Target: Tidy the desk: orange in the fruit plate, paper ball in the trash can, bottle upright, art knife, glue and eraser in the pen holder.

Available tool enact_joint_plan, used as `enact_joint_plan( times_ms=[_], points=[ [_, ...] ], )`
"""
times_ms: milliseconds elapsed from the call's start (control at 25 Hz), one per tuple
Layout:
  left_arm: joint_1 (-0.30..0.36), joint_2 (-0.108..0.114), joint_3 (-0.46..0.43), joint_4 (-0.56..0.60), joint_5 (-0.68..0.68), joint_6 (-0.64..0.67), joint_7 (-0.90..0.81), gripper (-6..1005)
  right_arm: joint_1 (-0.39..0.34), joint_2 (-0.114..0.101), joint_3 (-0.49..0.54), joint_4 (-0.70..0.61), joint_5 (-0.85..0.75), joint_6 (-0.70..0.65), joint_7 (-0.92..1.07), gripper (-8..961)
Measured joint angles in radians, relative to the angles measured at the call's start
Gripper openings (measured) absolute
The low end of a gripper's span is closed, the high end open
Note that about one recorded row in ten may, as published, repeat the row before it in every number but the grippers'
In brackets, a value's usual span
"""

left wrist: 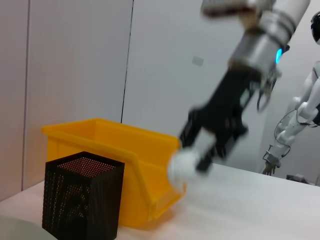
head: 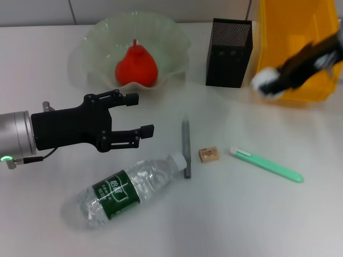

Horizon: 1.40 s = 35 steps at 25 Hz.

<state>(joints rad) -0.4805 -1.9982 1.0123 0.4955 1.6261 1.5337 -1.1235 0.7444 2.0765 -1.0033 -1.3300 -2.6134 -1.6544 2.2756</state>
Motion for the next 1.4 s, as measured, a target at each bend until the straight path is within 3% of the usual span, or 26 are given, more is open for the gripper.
enact_joint_plan(
  times_ms=[40,200,400,680,800,880,920,960,1000,1120,1160,1200,1320,1360,1400],
  points=[
    [0.000,0.000,0.000,0.000,0.000,0.000,0.000,843,-0.007,-0.004,0.052,-0.083,0.000,-0.011,0.035,516],
    [0.002,-0.002,-0.009,0.000,0.000,0.001,0.001,843,-0.006,-0.015,0.119,-0.111,-0.013,0.028,0.061,510],
    [0.002,-0.005,-0.019,0.000,0.000,0.007,0.000,843,0.002,-0.036,0.162,0.015,-0.027,0.195,0.052,508],
    [0.000,-0.005,-0.025,0.000,0.000,0.010,-0.002,842,-0.003,-0.036,0.160,0.076,-0.024,0.302,0.032,564],
    [-0.002,-0.004,-0.025,0.000,0.000,0.012,-0.003,842,-0.037,-0.033,0.179,0.071,0.067,0.374,0.010,592],
    [-0.004,-0.004,-0.025,0.000,0.000,0.013,-0.003,842,-0.084,-0.046,0.216,0.099,0.282,0.422,-0.070,611],
    [-0.004,-0.004,-0.025,0.000,0.000,0.013,-0.003,842,-0.084,-0.046,0.216,0.099,0.282,0.422,-0.070,642],
    [-0.005,-0.002,-0.025,0.000,0.000,0.014,-0.004,842,-0.111,-0.067,0.246,0.146,0.449,0.421,-0.139,673],
    [-0.006,-0.001,-0.025,0.000,0.000,0.015,-0.004,842,-0.111,-0.067,0.246,0.146,0.449,0.421,-0.139,705],
    [-0.008,0.000,-0.024,0.000,0.000,0.019,-0.005,843,-0.149,-0.104,0.299,0.266,0.704,0.338,-0.294,798],
    [-0.010,0.000,-0.024,0.000,0.000,0.025,-0.009,843,-0.171,-0.145,0.329,0.386,0.870,0.228,-0.410,812],
    [-0.010,0.000,-0.024,0.000,0.000,0.025,-0.009,843,-0.171,-0.145,0.329,0.386,0.870,0.228,-0.410,826],
    [-0.016,0.001,-0.024,0.002,0.000,0.035,-0.022,843,-0.184,-0.217,0.337,0.596,0.988,0.044,-0.541,840],
    [-0.018,0.001,-0.024,0.005,0.001,0.037,-0.028,843,-0.190,-0.249,0.334,0.694,0.994,-0.052,-0.622,840],
    [-0.018,0.001,-0.024,0.005,0.001,0.037,-0.028,843,-0.190,-0.249,0.334,0.694,0.994,-0.052,-0.622,840]
  ],
)
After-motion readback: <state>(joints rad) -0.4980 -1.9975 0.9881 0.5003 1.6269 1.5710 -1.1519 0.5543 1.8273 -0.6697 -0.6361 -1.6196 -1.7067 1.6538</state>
